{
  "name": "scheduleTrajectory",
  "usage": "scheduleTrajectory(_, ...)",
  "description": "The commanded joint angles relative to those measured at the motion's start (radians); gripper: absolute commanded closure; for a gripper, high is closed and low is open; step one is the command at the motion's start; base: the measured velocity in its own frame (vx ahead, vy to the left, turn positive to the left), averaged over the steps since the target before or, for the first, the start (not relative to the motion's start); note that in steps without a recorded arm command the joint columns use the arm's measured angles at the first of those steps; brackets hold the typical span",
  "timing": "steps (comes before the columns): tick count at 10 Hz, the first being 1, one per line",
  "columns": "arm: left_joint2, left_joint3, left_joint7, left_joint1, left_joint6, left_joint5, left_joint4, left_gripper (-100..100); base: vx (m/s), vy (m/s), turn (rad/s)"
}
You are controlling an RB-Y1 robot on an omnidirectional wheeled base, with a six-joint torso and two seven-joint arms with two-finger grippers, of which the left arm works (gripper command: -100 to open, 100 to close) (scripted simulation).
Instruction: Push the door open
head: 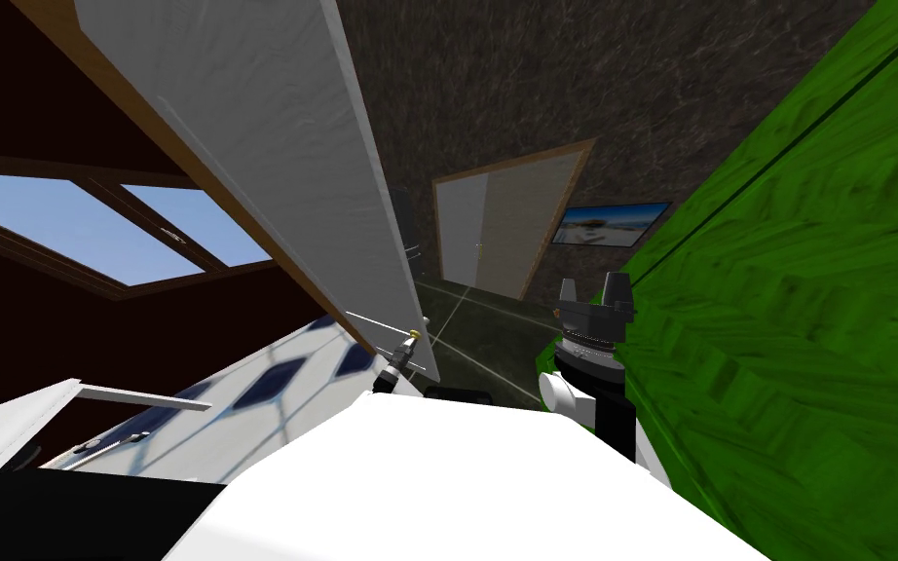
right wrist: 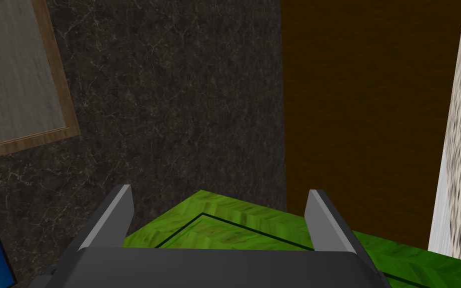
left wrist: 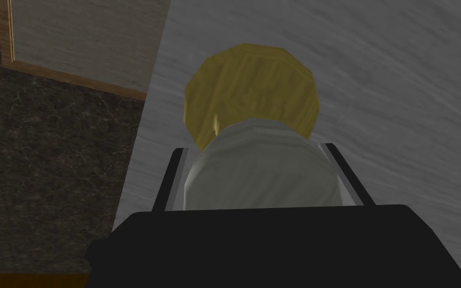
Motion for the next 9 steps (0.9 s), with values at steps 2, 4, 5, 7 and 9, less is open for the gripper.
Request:
scheduleTrajectory(2, 0.001, 0.009, 0.056, -0.007, 0.004, 0.022, -0.007, 100, 0.021, 0.005, -0.029)
scheduleTrajectory(4, -0.004, 0.011, 0.096, -0.013, 0.005, 0.038, -0.003, 100, 0.022, 0.002, -0.027)
scheduleTrajectory(5, -0.009, 0.013, 0.136, -0.018, 0.006, 0.054, 0.001, 100, 0.022, 0.004, -0.030)
scheduleTrajectory(7, -0.014, 0.015, 0.178, -0.025, 0.008, 0.072, 0.006, 100, 0.036, 0.001, -0.040)
scheduleTrajectory(9, -0.026, 0.019, 0.243, -0.038, 0.011, 0.109, 0.016, 100, 0.039, 0.007, -0.042)
